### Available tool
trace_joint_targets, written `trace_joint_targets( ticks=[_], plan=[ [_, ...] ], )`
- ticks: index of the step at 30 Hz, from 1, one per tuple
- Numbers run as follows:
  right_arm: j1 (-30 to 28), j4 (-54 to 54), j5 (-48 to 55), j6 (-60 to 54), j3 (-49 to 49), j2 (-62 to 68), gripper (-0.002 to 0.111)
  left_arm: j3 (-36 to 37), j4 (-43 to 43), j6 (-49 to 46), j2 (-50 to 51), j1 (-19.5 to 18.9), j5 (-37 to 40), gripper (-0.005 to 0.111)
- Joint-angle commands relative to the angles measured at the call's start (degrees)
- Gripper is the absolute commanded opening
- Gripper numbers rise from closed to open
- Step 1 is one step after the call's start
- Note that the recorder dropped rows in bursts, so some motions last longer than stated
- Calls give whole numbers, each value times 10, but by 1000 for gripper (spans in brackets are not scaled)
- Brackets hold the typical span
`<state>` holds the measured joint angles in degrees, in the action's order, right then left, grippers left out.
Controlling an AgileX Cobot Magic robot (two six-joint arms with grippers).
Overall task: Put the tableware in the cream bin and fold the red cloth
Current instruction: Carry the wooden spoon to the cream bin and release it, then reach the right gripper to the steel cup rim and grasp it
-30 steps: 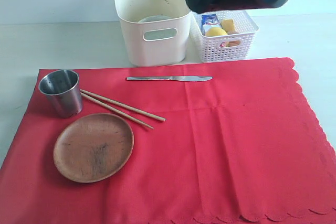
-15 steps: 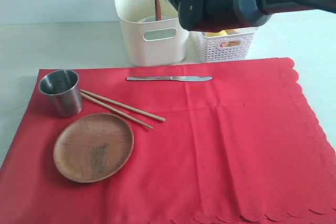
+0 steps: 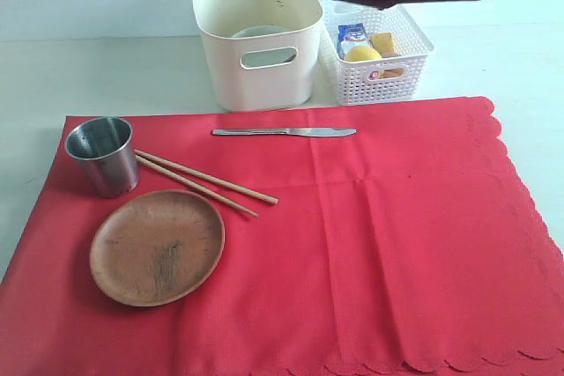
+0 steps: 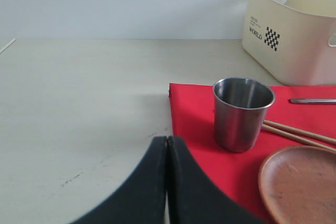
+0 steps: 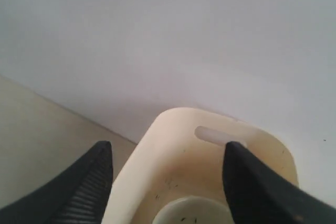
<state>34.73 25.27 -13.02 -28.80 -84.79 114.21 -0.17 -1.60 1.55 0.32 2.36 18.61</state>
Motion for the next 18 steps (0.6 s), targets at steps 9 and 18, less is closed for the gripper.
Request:
trace_joint_targets(
  ticks=[9, 18],
  plan=[
    [-1, -25, 283, -31, -2, -113, 60, 2, -4, 1, -3, -1, -3, 0],
    [27, -29, 408, -71, -1, -110, 60, 2, -4, 1, -3, -1, -3, 0]
  ],
)
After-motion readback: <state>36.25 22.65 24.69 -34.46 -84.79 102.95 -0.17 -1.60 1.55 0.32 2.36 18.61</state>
